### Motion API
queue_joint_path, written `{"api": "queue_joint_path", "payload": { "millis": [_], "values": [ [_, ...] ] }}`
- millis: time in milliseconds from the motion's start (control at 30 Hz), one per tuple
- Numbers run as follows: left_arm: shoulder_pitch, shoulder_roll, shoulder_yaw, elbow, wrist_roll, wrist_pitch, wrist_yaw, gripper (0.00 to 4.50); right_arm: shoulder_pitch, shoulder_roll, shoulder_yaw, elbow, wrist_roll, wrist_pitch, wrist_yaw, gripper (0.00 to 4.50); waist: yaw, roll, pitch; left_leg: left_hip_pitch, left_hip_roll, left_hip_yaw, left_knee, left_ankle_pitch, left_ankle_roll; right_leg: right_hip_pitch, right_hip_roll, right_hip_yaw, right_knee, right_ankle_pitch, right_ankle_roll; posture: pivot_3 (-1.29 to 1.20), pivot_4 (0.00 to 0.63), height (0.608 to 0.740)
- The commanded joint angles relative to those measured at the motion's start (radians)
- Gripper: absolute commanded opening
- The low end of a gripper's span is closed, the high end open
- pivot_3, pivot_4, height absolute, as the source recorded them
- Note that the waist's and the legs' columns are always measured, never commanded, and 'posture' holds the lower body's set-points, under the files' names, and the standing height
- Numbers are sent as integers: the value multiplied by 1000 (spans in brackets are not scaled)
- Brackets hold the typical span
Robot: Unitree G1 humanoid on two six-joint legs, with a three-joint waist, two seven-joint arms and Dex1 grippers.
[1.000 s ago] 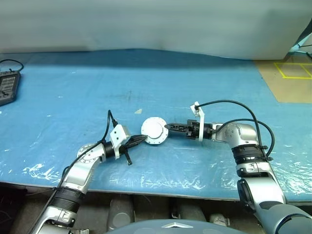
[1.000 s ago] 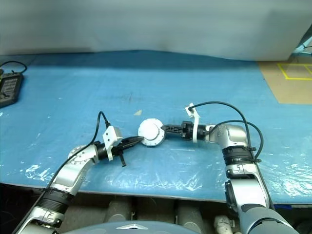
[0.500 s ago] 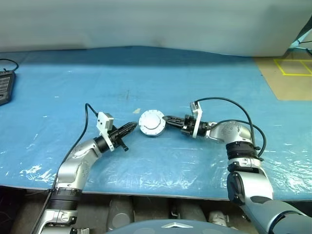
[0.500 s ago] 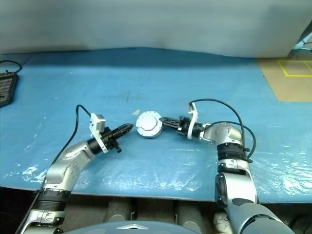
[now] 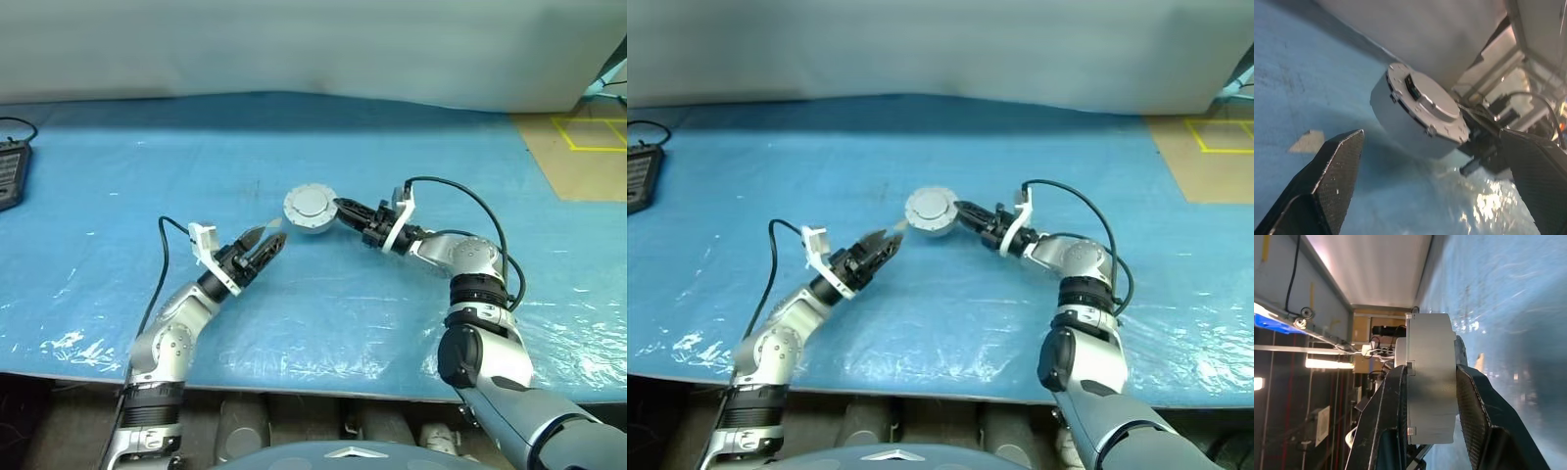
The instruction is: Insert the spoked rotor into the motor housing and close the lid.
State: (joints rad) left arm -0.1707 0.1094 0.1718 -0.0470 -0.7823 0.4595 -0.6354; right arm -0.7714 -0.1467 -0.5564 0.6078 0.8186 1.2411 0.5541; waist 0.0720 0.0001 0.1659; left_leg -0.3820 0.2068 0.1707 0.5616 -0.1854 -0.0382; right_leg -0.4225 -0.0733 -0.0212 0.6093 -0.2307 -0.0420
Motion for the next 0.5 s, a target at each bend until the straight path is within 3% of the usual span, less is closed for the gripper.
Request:
{"api": "queue_joint_path", "payload": {
  "millis": [33, 200, 500],
  "values": [
    [-31, -38, 63, -25, -147, 89, 75, 4455, -49, 18, -48, -98, 117, 38, -12, 1070, 1, 0, 0, 0, 0, 0, 0, 0, 0, 0, 0, 0, 0, 0, 0, 0, 150, 740],
    [-53, -73, 121, -22, -313, 200, 164, 4455, -56, 41, -61, -159, 183, 74, -57, 1070, 1, 0, 0, 0, 0, 0, 0, 0, 0, 0, 0, 0, 0, 0, 0, 0, 150, 740],
    [-73, -91, 149, -15, -420, 264, 227, 4455, -17, 55, 6, -247, 205, 97, -71, 1070, 5, 0, 0, -1, 0, 0, 0, 0, -1, 0, 0, 0, 0, 1, 2, 0, 150, 740]
  ]
}}
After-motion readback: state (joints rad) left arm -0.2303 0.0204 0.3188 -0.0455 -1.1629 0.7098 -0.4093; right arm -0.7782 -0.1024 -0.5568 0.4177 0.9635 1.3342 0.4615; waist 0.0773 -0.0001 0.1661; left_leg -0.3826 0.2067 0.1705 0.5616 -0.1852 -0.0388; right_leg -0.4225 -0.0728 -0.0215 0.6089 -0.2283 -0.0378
